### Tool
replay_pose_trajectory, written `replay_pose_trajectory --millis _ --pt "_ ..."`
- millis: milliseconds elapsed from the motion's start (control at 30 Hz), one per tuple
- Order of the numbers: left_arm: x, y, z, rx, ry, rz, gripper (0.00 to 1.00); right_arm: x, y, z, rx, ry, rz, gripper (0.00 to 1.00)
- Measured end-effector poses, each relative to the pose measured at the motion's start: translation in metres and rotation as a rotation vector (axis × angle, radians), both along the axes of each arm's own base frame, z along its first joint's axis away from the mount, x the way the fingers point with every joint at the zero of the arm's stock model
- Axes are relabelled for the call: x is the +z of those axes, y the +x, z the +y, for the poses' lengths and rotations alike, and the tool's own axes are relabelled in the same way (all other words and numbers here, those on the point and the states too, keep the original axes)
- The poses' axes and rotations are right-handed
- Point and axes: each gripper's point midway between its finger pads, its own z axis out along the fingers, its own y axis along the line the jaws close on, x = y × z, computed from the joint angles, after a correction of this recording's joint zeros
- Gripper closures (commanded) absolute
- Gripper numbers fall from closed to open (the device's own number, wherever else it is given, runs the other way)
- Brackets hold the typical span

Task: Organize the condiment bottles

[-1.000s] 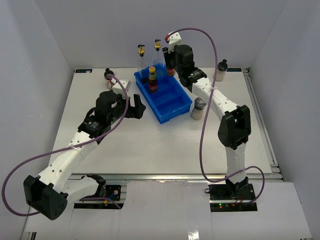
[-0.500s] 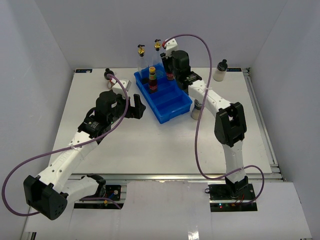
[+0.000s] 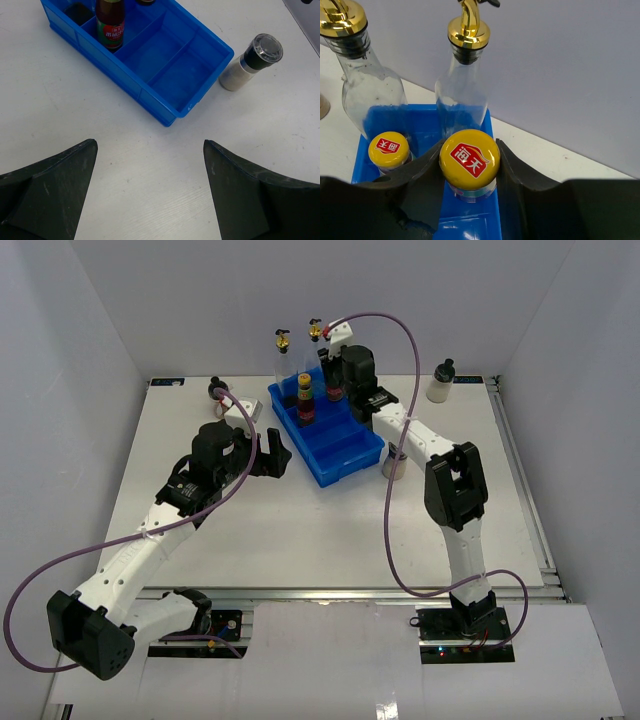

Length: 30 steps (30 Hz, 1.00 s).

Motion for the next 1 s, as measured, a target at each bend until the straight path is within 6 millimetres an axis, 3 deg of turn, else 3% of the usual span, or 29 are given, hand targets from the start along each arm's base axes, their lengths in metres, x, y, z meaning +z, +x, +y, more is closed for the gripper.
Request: replay_pose_trajectory --millis 600,700,867,1000 --pt "-0.001 0.000 0.000 0.000 0.002 0.004 0.02 -0.057 0.002 0.002 -0.013 0.035 0.091 0.92" --pt "-0.001 0.000 0.000 0.000 0.002 0.004 0.02 -0.067 0.004 0.001 -0.021 0.043 0.111 0.84" --pt "-0.001 0.000 0.000 0.000 0.003 0.003 0.02 -0.072 0.007 -0.003 -0.037 0.065 0.128 0.48" --pt "-0.001 0.000 0.000 0.000 0.003 0.004 0.02 -0.070 0.010 -0.008 -0.051 0.094 0.128 0.36"
